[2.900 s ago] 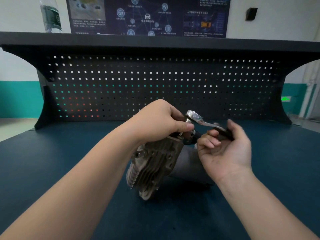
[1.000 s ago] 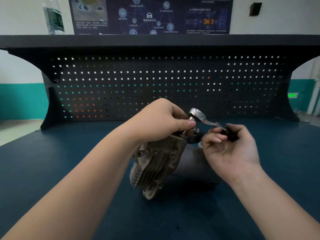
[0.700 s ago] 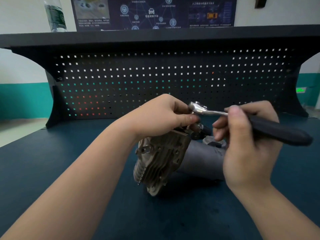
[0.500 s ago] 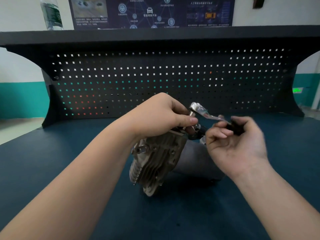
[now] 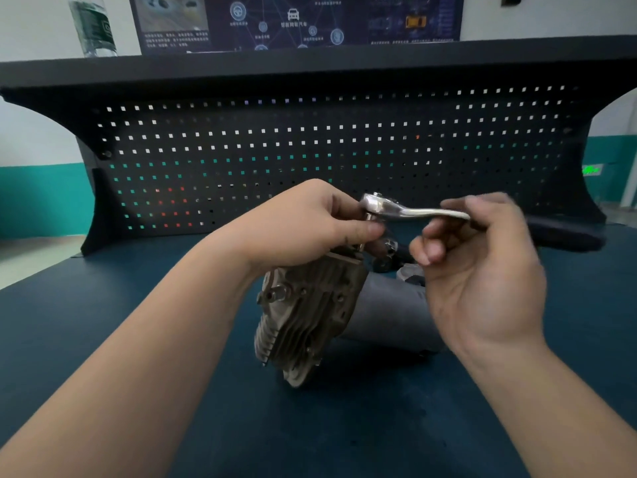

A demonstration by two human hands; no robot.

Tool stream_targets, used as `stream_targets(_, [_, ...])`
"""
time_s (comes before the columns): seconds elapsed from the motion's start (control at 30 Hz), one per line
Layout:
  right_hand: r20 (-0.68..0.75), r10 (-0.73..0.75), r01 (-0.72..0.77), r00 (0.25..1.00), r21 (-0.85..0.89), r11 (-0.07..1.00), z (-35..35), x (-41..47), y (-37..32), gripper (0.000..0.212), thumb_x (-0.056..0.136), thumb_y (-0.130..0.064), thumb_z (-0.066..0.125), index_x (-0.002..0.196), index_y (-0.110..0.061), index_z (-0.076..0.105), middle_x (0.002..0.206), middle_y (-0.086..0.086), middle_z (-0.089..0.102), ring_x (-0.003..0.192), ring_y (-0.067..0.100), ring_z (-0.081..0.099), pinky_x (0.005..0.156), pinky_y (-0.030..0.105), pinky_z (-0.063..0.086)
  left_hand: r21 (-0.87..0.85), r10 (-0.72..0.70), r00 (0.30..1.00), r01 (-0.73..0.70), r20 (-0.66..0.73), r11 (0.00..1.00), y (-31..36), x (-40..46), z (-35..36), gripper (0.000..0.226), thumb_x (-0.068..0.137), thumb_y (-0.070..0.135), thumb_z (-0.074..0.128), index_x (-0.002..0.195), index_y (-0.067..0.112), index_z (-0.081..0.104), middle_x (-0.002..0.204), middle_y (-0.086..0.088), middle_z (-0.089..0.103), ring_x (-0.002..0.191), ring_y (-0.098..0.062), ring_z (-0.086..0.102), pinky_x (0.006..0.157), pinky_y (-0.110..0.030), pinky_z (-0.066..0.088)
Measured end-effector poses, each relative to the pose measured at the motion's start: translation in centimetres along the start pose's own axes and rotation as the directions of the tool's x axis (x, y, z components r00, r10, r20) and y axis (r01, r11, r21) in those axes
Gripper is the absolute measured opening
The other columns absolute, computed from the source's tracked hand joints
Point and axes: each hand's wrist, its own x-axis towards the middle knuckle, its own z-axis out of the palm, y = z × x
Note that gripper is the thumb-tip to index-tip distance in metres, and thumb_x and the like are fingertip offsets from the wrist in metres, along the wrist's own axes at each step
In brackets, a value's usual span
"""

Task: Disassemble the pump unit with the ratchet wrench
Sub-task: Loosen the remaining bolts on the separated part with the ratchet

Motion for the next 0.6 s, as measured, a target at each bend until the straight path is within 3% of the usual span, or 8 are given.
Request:
stream_targets(0.1, [-0.196, 0.487, -0.351, 0.851, 0.477, 0.806, -0.8, 1.2, 0.2, 0.033, 0.083, -0.013, 0.049, 0.053, -0.003, 0.058, 0.054, 0.004, 0.046, 0.039, 0.01, 0.037, 0.039, 0.017, 0.033, 0.041, -0.006, 0.999, 0.007, -0.038, 0.999, 0.4, 0.1, 0.4, 0.016, 0.084, 0.038, 0.069, 0.077, 0.026, 0.078, 0.081, 0.008, 0.075, 0.085, -0.011, 0.068, 0.083, -0.036, 0.053])
stream_targets(0.17, [-0.221, 0.564, -0.373, 0.796, 0.555, 0.743, -1.1, 1.5, 0.7, 0.027, 0.084, -0.013, 0.05, 0.059, -0.005, 0.054, 0.055, 0.004, 0.046, 0.039, 0.009, 0.036, 0.038, 0.015, 0.033, 0.062, -0.025, 0.998, 0.029, -0.063, 0.998, 0.6, 0.1, 0.6, 0.018, 0.082, 0.042, 0.07, 0.072, 0.029, 0.077, 0.079, 0.001, 0.074, 0.085, -0.021, 0.067, 0.085, -0.042, 0.052])
stream_targets(0.27, [-0.18, 0.394, -0.305, 0.901, 0.382, 0.872, -1.2, 1.3, 1.1, 0.027, 0.089, -0.021, 0.054, 0.065, -0.008, 0.054, 0.056, 0.004, 0.051, 0.042, 0.011, 0.042, 0.041, 0.018, 0.036, 0.061, -0.054, 0.993, 0.061, -0.109, 0.996, 0.8, 0.1, 0.8, 0.02, 0.079, 0.045, 0.071, 0.069, 0.029, 0.076, 0.085, -0.016, 0.071, 0.087, -0.032, 0.065, 0.082, -0.047, 0.052])
stream_targets(0.33, [-0.051, 0.002, -0.003, 0.999, -0.024, 1.0, -1.3, 0.6, 0.8, 0.023, 0.091, -0.027, 0.056, 0.071, -0.016, 0.055, 0.057, 0.002, 0.055, 0.046, 0.014, 0.05, 0.045, 0.023, 0.041, 0.06, -0.057, 0.991, 0.065, -0.121, 0.996, 0.7, 0.1, 0.8, 0.02, 0.078, 0.046, 0.071, 0.07, 0.028, 0.076, 0.086, -0.017, 0.07, 0.085, -0.033, 0.065, 0.081, -0.047, 0.053])
stream_targets(0.37, [0.08, -0.219, 0.232, 0.972, -0.267, 0.935, -1.0, 0.2, 0.6, 0.022, 0.092, -0.029, 0.056, 0.072, -0.02, 0.053, 0.057, 0.001, 0.056, 0.047, 0.015, 0.053, 0.047, 0.026, 0.042, 0.059, -0.048, 0.992, 0.055, -0.116, 0.997, 0.6, 0.1, 0.7, 0.019, 0.079, 0.044, 0.072, 0.071, 0.027, 0.077, 0.084, -0.014, 0.072, 0.085, -0.029, 0.066, 0.083, -0.046, 0.053])
stream_targets(0.43, [0.321, -0.412, 0.522, 0.853, -0.492, 0.697, -0.8, -0.4, 0.6, 0.019, 0.093, -0.031, 0.054, 0.076, -0.023, 0.051, 0.06, 0.003, 0.058, 0.049, 0.018, 0.056, 0.05, 0.03, 0.044, 0.019, -0.016, 0.997, 0.018, -0.081, 1.0, 0.3, 0.1, 0.4, 0.015, 0.082, 0.037, 0.071, 0.081, 0.024, 0.078, 0.081, 0.0, 0.075, 0.084, -0.016, 0.07, 0.086, -0.04, 0.054])
stream_targets(0.5, [0.292, -0.4, 0.495, 0.868, -0.476, 0.727, -0.6, -0.6, 0.5, 0.017, 0.092, -0.026, 0.053, 0.077, -0.018, 0.051, 0.06, 0.002, 0.058, 0.048, 0.019, 0.054, 0.05, 0.028, 0.044, -0.028, 0.017, 1.0, -0.018, -0.024, 0.999, 0.0, -0.1, 0.1, 0.015, 0.087, 0.031, 0.067, 0.095, 0.022, 0.077, 0.088, 0.01, 0.075, 0.089, -0.004, 0.068, 0.089, -0.03, 0.051])
stream_targets(0.6, [-0.004, 0.012, -0.013, 1.0, -0.023, 1.0, -0.3, 0.2, 0.1, 0.019, 0.089, -0.017, 0.05, 0.071, -0.009, 0.054, 0.054, 0.005, 0.054, 0.042, 0.016, 0.046, 0.044, 0.023, 0.039, -0.038, 0.023, 1.0, -0.023, -0.02, 0.999, -0.2, -0.1, 0.0, 0.015, 0.09, 0.03, 0.063, 0.095, 0.023, 0.076, 0.091, 0.009, 0.075, 0.091, -0.008, 0.069, 0.089, -0.033, 0.052])
